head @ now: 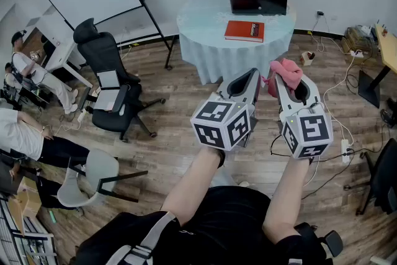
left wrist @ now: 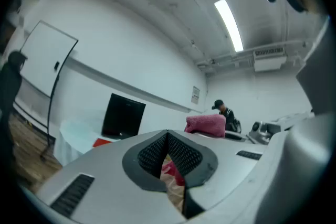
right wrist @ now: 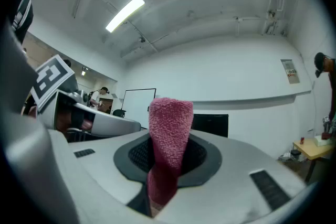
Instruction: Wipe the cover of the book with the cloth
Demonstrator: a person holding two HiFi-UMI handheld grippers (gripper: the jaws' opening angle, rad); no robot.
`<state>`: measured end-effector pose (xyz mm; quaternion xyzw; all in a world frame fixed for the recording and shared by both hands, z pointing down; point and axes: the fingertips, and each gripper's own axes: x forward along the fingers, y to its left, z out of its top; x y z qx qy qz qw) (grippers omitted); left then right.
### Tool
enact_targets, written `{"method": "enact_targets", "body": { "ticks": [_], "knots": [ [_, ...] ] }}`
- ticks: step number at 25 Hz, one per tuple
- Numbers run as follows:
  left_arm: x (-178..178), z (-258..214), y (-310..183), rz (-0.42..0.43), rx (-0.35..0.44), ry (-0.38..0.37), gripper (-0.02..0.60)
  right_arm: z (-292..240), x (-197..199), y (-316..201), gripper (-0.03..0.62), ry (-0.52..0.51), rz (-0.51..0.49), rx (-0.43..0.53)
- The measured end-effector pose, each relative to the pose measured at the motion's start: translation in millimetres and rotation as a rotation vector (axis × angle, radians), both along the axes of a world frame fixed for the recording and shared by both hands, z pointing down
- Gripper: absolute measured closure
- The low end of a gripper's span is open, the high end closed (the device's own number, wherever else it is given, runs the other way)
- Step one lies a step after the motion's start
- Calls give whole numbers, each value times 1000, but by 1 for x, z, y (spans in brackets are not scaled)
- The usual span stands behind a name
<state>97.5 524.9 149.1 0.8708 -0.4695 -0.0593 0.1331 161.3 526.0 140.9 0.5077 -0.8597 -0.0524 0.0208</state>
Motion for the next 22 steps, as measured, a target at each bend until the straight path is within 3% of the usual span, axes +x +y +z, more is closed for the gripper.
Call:
{"method": "enact_targets", "body": {
  "ticks": [3,18,22],
  "knots": [
    [-6,-4,-2,-56,58,-142,568,-1,-6,-5,505,-2,-10,5],
    [-33,24,-6,-115,-30,-122,568,19,-11,-18,500,-91,-32,-57],
    [-57,45,-17,-174,-72,-175,568,41,-24,-32,500,-88,-49,-113]
  ]
}}
